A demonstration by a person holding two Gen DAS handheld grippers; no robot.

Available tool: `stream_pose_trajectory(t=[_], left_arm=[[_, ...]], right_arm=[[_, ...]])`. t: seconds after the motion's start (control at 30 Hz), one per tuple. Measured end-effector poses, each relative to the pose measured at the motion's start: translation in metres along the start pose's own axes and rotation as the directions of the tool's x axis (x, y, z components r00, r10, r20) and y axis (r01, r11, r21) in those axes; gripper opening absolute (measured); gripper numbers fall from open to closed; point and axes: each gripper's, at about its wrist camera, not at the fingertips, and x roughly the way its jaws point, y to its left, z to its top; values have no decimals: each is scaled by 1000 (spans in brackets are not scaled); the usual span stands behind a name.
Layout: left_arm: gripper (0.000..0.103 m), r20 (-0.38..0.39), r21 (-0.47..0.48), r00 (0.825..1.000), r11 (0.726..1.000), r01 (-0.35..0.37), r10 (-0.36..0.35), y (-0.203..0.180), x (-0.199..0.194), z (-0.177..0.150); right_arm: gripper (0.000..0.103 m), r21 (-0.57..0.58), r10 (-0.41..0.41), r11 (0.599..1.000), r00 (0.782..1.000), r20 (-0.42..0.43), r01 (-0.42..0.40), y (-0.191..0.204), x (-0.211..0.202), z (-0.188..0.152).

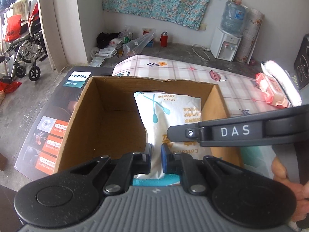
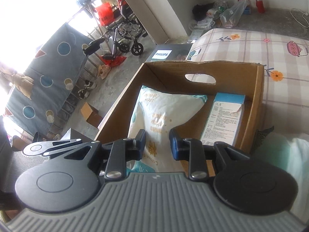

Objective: Organize soft objects
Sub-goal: 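Carry the cotton swab pack with the right tool into the cardboard box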

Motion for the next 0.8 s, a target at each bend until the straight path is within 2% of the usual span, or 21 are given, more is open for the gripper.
stream_pose_trajectory(t=[0.2,0.3,0.4,0.57,0.7,0.8], left_arm=[[9,-95,-4,995,1000,-21,21,25,62,20],[9,-170,10,984,998,-56,57,31,97,18],[10,-197,30,978,997,-67,71,31,109,13],[20,-218,59,974,997,-52,64,25,111,6],[24,-253,109,964,992,-56,82,14,118,2],[25,-234,142,966,987,-81,113,7,124,2]], right_arm=[[28,48,-71,996,996,-52,73,-7,70,30],[34,51,-130,990,987,-90,135,-19,97,36],[34,68,-159,983,979,-125,168,-36,114,32],[34,47,-151,987,986,-70,154,-41,95,30],[34,22,-129,991,992,10,129,-42,56,30],[34,16,-110,994,993,48,110,-43,31,26]])
